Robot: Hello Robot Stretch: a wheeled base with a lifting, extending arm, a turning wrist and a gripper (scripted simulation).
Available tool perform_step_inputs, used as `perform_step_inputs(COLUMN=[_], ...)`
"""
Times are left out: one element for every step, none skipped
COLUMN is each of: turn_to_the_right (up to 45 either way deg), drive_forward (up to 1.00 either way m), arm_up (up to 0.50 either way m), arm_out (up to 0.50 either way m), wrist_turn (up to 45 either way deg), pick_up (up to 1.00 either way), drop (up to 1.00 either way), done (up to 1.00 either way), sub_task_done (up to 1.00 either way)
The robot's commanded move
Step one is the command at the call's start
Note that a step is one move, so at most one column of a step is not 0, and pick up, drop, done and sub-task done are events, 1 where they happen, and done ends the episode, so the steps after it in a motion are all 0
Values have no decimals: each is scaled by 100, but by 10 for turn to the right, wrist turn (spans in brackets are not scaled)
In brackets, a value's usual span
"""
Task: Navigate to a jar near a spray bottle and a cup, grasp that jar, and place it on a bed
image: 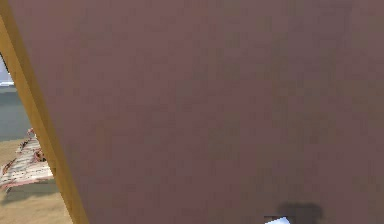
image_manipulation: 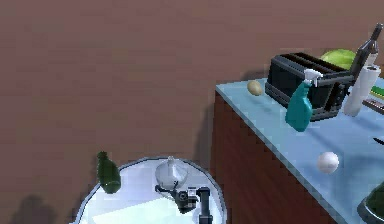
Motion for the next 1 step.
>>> perform_step_inputs(turn_to_the_right=[0], drive_forward=[0], arm_up=[10], arm_out=[0], wrist_turn=[0], pick_up=[0], drop=[0], done=[0], sub_task_done=[0])
